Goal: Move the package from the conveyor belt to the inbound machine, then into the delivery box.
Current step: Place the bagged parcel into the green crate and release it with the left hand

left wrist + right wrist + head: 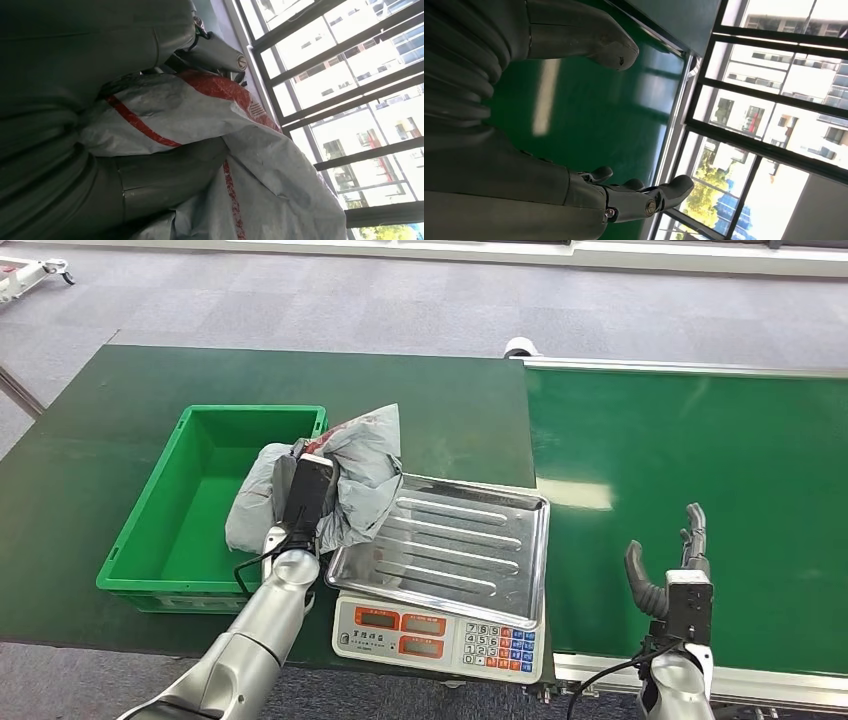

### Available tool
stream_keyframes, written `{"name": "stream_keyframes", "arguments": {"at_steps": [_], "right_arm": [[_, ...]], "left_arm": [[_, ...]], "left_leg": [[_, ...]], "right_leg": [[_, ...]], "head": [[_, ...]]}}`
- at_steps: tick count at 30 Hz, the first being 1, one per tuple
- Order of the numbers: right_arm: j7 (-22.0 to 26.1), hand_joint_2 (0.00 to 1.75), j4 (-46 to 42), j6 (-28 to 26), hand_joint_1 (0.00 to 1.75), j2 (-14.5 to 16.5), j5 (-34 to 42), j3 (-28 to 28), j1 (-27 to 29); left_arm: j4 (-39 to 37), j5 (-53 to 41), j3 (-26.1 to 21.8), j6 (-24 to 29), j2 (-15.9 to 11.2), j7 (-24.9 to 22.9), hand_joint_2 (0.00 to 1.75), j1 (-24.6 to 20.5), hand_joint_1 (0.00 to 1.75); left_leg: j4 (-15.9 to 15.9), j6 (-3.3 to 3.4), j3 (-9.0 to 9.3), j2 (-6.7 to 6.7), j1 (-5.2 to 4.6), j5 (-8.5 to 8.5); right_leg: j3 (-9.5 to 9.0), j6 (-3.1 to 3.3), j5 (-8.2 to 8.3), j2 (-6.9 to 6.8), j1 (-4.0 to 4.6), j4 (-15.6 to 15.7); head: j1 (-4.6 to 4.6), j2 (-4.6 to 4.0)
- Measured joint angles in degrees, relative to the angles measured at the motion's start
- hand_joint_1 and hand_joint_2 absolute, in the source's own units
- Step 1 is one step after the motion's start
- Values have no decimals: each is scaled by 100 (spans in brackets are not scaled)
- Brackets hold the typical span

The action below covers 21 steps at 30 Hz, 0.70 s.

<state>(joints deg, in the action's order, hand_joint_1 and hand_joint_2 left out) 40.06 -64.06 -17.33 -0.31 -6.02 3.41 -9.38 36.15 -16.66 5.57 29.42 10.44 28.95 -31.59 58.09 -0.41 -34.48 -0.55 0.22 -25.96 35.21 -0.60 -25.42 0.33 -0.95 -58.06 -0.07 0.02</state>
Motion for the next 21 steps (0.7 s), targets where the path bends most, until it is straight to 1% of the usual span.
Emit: {"name": "stream_keyframes", "arguments": {"at_steps": [3, 5, 7, 10, 12, 16, 21], "right_arm": [[0, 175, 18, -4, 0, 0, 15, 0, -1], [1, 175, 27, -29, 0, 0, 25, -4, 1], [2, 175, 35, -76, 0, 0, 44, -15, 4], [2, 175, 55, -131, 0, 0, 92, -24, 2], [2, 175, 77, -150, 0, -1, 122, -26, -6], [2, 175, 119, -181, 0, -15, 160, -29, -22], [8, 175, 147, -210, 0, -32, 187, -45, -25]], "left_arm": [[-128, 187, -96, 344, 10, 371, 175, -61, 175], [-132, 597, -289, 590, 27, 771, 175, -84, 175], [27, 1040, -523, 806, 50, 1035, 175, -69, 175], [494, 1464, -800, 951, 70, 1102, 175, 10, 175], [883, 1573, -953, 1004, 93, 1113, 175, 97, 175], [1613, 1401, -1264, 1050, 178, 1121, 175, 246, 175], [2363, 275, -1869, 1068, 411, 1126, 175, 350, 175]], "left_leg": [[0, -3, 1, 1, 0, 2], [0, -5, 2, 5, 0, 3], [0, -5, 1, 8, 0, 3], [0, -6, -1, 9, 1, 3], [0, -6, -4, 8, 4, 4], [0, -6, -10, 7, 6, 4], [1, -4, -14, 3, 5, 2]], "right_leg": [[0, 1, 2, 2, 0, 0], [2, 2, 3, 6, 1, -1], [3, 3, 4, 8, 2, -1], [4, 4, 3, 8, 7, -1], [6, 4, 3, 8, 8, -1], [8, 4, 3, 7, 7, -1], [9, 2, 1, 6, 6, -1]], "head": [[0, 0], [-1, 0], [-1, 0], [-1, 0], [-1, 0], [-1, 0], [0, 0]]}}
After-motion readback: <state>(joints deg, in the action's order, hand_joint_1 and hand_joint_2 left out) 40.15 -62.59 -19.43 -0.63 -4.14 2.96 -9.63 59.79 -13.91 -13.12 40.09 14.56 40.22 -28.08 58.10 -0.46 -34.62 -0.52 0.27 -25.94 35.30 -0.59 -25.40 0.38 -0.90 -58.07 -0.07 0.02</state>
